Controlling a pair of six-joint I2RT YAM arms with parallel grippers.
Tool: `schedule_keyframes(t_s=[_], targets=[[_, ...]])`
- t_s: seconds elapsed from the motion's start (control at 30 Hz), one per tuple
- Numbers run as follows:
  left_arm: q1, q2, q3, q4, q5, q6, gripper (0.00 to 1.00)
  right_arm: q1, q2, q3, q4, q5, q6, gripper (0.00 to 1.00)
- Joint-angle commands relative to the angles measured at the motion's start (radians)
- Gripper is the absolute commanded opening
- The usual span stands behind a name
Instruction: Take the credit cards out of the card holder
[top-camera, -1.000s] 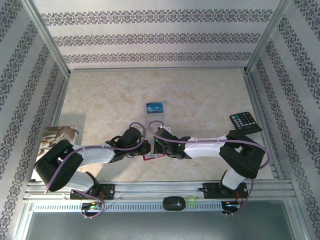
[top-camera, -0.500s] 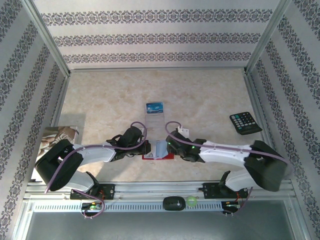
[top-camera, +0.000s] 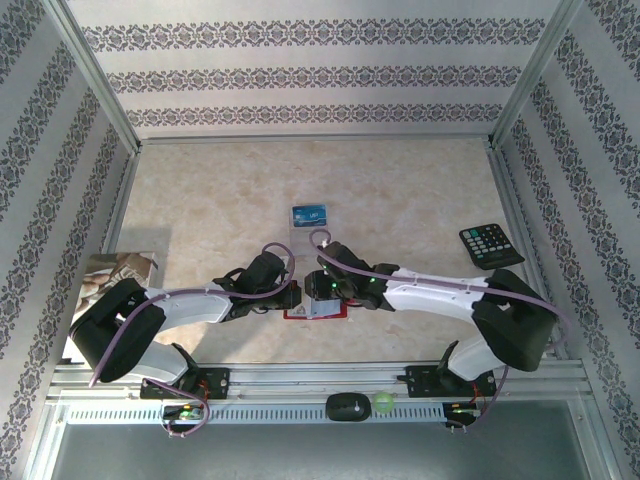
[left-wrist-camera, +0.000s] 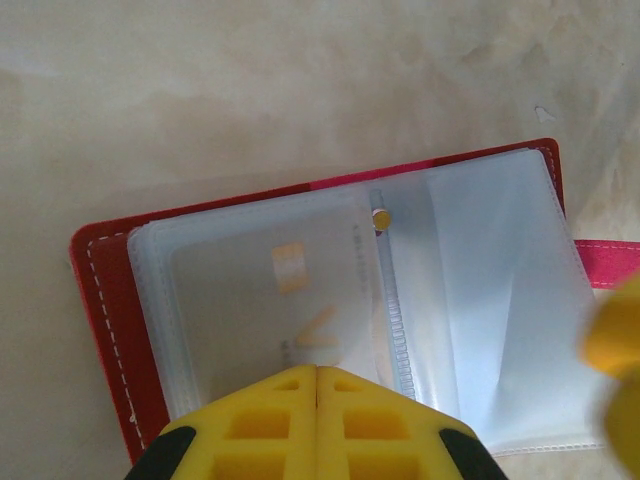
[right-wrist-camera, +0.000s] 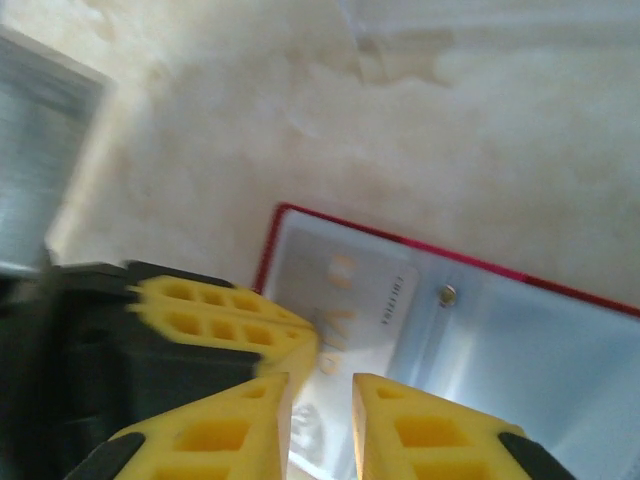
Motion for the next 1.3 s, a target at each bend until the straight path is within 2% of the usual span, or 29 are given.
schedule_keyframes(t_s=[0.0, 0.23, 0.4, 0.5, 0.6, 0.67, 0.83, 1.03, 1.13, 1.27], targets=[[-0.006, 0.013, -0.004, -0.025, -0.011, -0.006, 0.00, -0.011, -0.008, -0.060, 0.000, -0.008, 0.068, 0.22], [-0.006, 0.021, -0.018, -0.014, -0.024, -0.017, 0.00, -0.023, -0.083, -0.237, -0.092, 0.117, 0.165, 0.16], [-0.005, 0.014, -0.009, -0.014, -0.012, -0.008, 0.00, -0.021, -0.125, -0.218, -0.087, 0.133, 0.120, 0.17], [-0.005, -0.035, 0.013, -0.031, -0.012, 0.006, 0.01, -0.020, -0.201, -0.176, -0.087, 0.114, 0.056, 0.23], [-0.006, -0.113, 0.028, -0.055, -0.018, 0.024, 0.19, -0.019, -0.279, -0.139, -0.106, 0.103, 0.017, 0.26], [-0.005, -0.158, 0.034, -0.074, -0.028, 0.037, 0.23, -0.022, -0.297, -0.127, -0.089, 0.073, 0.009, 0.26], [-0.004, -0.147, 0.043, -0.118, -0.059, 0.082, 0.14, -0.032, -0.194, -0.088, -0.014, -0.043, 0.008, 0.20], [-0.002, -0.081, 0.048, -0.135, -0.129, 0.124, 0.17, -0.040, -0.028, -0.062, 0.087, -0.122, 0.081, 0.18], [-0.001, -0.069, 0.048, -0.130, -0.139, 0.141, 0.20, -0.046, 0.024, -0.070, 0.132, -0.138, 0.129, 0.18], [-0.001, -0.042, 0.053, -0.135, -0.155, 0.145, 0.20, -0.056, 0.068, -0.079, 0.157, -0.135, 0.182, 0.16]])
